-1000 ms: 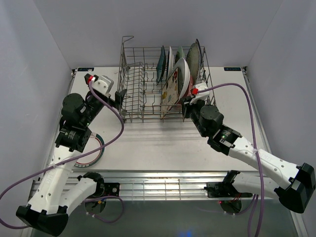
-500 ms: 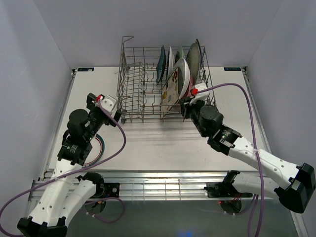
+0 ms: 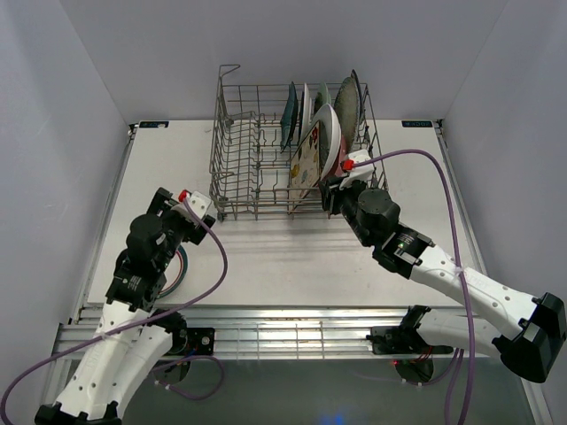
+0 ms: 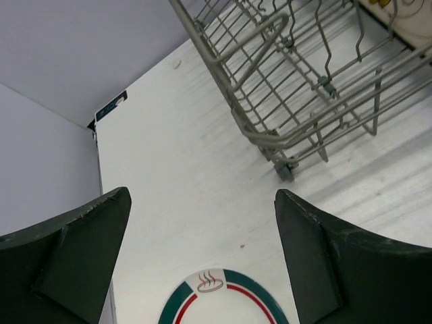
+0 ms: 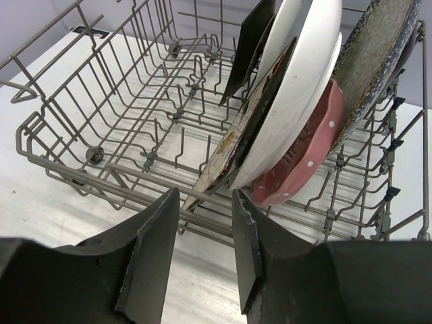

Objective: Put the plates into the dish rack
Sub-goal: Pick up the plate from the corner of the board.

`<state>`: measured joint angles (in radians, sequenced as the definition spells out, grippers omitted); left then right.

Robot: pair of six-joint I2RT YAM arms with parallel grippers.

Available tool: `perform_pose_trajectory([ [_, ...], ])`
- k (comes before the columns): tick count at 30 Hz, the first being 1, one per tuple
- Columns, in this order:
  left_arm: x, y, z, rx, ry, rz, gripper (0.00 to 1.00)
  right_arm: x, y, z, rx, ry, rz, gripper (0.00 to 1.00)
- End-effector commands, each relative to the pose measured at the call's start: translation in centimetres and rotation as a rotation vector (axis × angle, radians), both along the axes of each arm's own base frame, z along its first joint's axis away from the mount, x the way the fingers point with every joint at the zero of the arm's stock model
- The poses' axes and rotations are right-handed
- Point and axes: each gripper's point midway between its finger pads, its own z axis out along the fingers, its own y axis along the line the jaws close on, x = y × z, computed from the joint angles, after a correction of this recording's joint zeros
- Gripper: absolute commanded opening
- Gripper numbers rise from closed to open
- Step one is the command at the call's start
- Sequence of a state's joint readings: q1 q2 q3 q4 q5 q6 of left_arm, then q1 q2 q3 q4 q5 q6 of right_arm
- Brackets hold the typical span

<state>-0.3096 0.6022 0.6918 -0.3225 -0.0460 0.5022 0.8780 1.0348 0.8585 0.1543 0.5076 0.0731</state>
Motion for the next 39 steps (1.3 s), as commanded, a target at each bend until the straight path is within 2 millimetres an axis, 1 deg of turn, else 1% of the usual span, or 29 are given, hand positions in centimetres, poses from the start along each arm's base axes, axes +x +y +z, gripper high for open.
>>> perform_pose_trajectory([
  [1, -1.1, 1.7, -0.5, 0.079, -0.03, 0.042, 0.98, -0.2, -0.4, 3.5, 0.076, -0.055, -0.002, 0.43],
  [2, -1.7, 1.6, -0.1, 0.063, -0.053, 0.03, 0.98, -0.2, -0.3, 3.5, 0.077, -0.056, -0.002, 0.44],
  [3, -2.1, 1.5, -0.4, 0.056, -0.052, 0.019, 0.98, -0.2, -0.2, 3.4, 0.074, -0.055, 0.004, 0.44],
  [4, -2.3, 1.3, -1.6, 0.062, -0.027, 0.006, 0.98, -0.2, -0.1, 3.1, 0.073, -0.049, 0.01, 0.44],
  [6, -2.8, 1.7, -3.4, 0.102, 0.012, 0.004, 0.98, -0.2, 0.2, 2.8, 0.069, -0.041, 0.02, 0.44],
  [8, -3.1, 2.6, -5.9, 0.155, 0.079, 0.038, 0.98, -0.3, 0.4, 2.7, 0.07, -0.036, 0.029, 0.44],
  [9, -3.2, 3.6, -6.6, 0.197, 0.087, 0.075, 0.98, -0.3, 0.3, 2.7, 0.07, -0.036, 0.028, 0.44],
  [10, -3.2, 4.0, -7.2, 0.219, 0.094, 0.088, 0.98, -0.3, 0.3, 2.7, 0.069, -0.035, 0.028, 0.44],
  [11, -3.5, 4.3, -8.5, 0.243, 0.117, 0.092, 0.98, -0.4, 0.1, 2.9, 0.075, -0.038, 0.025, 0.44],
  [12, -3.8, 4.6, -8.4, 0.251, 0.105, 0.104, 0.98, -0.5, 0.1, 2.9, 0.08, -0.039, 0.026, 0.45],
  [14, -4.6, 4.6, -9.0, 0.266, 0.129, 0.079, 0.98, -0.7, -0.1, 3.2, 0.088, -0.046, 0.031, 0.45],
  [15, -5.0, 4.1, -9.2, 0.262, 0.134, 0.041, 0.98, -0.8, -0.1, 3.3, 0.089, -0.047, 0.031, 0.45],
  [17, -5.5, 3.9, -10.0, 0.263, 0.165, 0.02, 0.98, -0.8, -0.6, 3.2, 0.089, -0.047, 0.019, 0.45],
  [19, -5.8, 3.9, -11.7, 0.284, 0.218, 0.011, 0.98, -1.0, -0.8, 3.1, 0.093, -0.049, 0.014, 0.46],
  [20, -5.8, 4.2, -12.2, 0.295, 0.232, 0.025, 0.98, -1.0, -0.9, 3.2, 0.094, -0.05, 0.012, 0.46],
  [21, -6.0, 4.6, -13.3, 0.315, 0.257, 0.035, 0.98, -1.0, -1.0, 3.1, 0.093, -0.049, 0.008, 0.46],
  [23, -6.1, 5.2, -14.2, 0.345, 0.279, 0.057, 0.98, -1.1, -1.2, 3.2, 0.095, -0.051, 0.005, 0.47],
  [25, -6.5, 5.1, -15.2, 0.341, 0.313, 0.044, 0.98, -1.2, -1.3, 3.0, 0.098, -0.05, 0.008, 0.47],
  [28, -7.1, 4.3, -15.7, 0.311, 0.342, 0.005, 0.98, -1.3, -1.5, 2.9, 0.097, -0.049, 0.003, 0.47],
  [29, -7.4, 4.2, -16.2, 0.313, 0.37, -0.008, 0.98, -1.2, -1.7, 2.9, 0.096, -0.049, -0.007, 0.47],
  [34, -8.2, 5.4, -18.6, 0.343, 0.487, 0.052, 0.98, -1.3, -2.0, 3.0, 0.099, -0.05, -0.012, 0.48],
  [37, -8.6, 5.1, -19.5, 0.316, 0.529, 0.053, 0.98, -1.3, -2.0, 2.9, 0.099, -0.045, -0.017, 0.48],
  [39, -8.7, 5.2, -19.5, 0.31, 0.533, 0.065, 0.98, -1.3, -2.0, 2.8, 0.096, -0.042, -0.014, 0.48],
])
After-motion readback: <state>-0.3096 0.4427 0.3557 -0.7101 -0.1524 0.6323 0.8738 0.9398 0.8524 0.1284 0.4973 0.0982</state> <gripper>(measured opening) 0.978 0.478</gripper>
